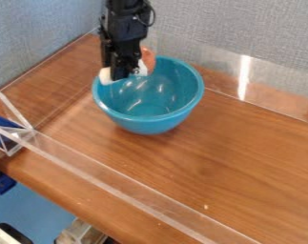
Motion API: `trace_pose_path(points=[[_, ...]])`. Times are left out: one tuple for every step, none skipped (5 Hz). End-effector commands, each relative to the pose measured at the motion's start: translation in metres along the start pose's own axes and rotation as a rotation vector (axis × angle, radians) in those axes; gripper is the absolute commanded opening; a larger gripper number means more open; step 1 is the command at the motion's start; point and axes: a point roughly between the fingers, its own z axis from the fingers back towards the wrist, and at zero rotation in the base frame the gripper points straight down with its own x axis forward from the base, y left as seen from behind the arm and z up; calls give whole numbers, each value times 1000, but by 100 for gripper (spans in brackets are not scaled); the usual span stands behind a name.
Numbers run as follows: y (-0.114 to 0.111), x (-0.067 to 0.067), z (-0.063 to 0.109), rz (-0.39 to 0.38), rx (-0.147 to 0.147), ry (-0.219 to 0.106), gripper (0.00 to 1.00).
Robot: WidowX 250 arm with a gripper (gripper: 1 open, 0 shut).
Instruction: Put the mushroom in the blue bowl
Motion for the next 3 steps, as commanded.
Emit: trace_pose_path(points=[[19, 1, 12, 29, 48, -37, 0], [22, 1, 10, 33, 52, -34, 0], [25, 1, 10, 36, 56, -34, 0]])
